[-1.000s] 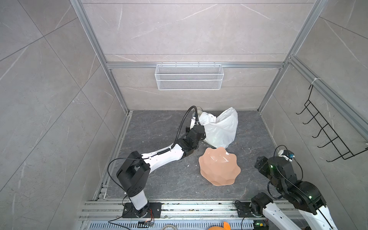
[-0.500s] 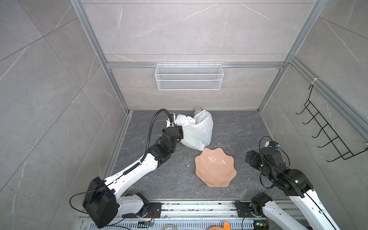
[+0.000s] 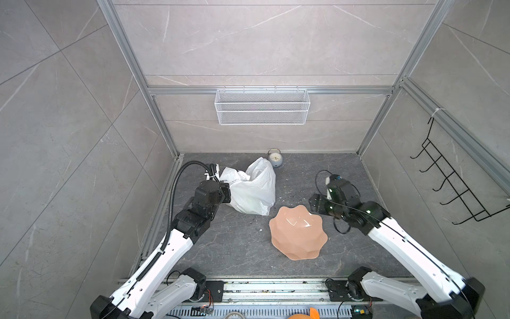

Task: Take the fake fruits out of the plastic bag
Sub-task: 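Drag the white bag with the left gripper toward the table center, then hold the bag open with the left gripper while the right gripper reaches inside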

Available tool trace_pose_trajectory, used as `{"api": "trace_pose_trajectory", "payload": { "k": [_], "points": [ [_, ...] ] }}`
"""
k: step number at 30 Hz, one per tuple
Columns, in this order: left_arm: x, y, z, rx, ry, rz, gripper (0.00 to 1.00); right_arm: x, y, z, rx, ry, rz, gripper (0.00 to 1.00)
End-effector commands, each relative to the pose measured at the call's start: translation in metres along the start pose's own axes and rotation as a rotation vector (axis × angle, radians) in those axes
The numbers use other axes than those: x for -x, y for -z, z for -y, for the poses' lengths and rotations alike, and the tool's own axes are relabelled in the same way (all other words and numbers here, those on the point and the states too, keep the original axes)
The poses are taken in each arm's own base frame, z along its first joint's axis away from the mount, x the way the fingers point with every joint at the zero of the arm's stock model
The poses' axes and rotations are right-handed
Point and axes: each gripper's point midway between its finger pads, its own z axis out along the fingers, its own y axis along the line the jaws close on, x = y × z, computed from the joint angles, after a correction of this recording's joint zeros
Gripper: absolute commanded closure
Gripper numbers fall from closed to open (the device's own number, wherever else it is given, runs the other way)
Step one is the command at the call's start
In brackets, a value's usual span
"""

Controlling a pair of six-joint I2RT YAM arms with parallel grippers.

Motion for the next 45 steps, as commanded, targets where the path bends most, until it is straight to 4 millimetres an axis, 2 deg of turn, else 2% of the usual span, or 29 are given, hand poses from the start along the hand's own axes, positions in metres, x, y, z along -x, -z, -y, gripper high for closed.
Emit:
{"api": "trace_pose_trajectory", "payload": {
  "k": [1,5,8,11,14,18,22,24,26,32,35,37,40,45],
  "points": [
    [-0.006,0.016,-0.014,0.033,0.072,-0.006,1.0,0.04,-0.021,-0.05,0.132,0.103,0.07,0.19],
    [-0.03,0.015,-0.007,-0.033,0.142,-0.025,1.0,0.066,-0.069,-0.084,0.185,0.148,0.082,0.19],
    [-0.044,0.008,0.015,-0.142,0.152,-0.099,1.0,0.08,-0.095,-0.103,0.206,0.147,0.07,0.19],
    [-0.063,0.001,0.042,-0.259,0.164,-0.207,0.98,0.088,-0.103,-0.126,0.251,0.136,0.069,0.18],
    [-0.079,0.005,0.056,-0.287,0.138,-0.249,0.93,0.088,-0.1,-0.157,0.28,0.16,0.072,0.17],
    [-0.092,0.014,0.056,-0.253,0.119,-0.25,0.92,0.071,-0.113,-0.174,0.237,0.181,0.01,0.16],
    [-0.11,0.022,0.05,-0.207,0.114,-0.279,0.92,0.047,-0.122,-0.163,0.113,0.219,-0.038,0.17],
    [-0.12,0.026,0.045,-0.175,0.115,-0.29,0.91,0.033,-0.118,-0.167,0.117,0.252,-0.058,0.19],
    [-0.132,0.028,0.037,-0.144,0.13,-0.304,0.91,0.019,-0.105,-0.176,0.131,0.302,-0.073,0.2],
    [-0.167,0.031,0.014,-0.083,0.242,-0.309,0.89,0.003,-0.049,-0.211,0.273,0.332,-0.038,0.26],
    [-0.176,0.032,0.013,-0.102,0.274,-0.31,0.89,-0.013,-0.039,-0.238,0.348,0.344,-0.064,0.26],
    [-0.178,0.033,0.015,-0.116,0.285,-0.31,0.89,-0.025,-0.045,-0.257,0.393,0.341,-0.099,0.27],
    [-0.179,0.035,0.017,-0.136,0.302,-0.304,0.88,-0.037,-0.072,-0.27,0.363,0.332,-0.137,0.28],
    [-0.182,0.041,0.013,-0.147,0.352,-0.294,0.86,-0.033,-0.119,-0.252,0.185,0.293,-0.128,0.31]
  ]
}}
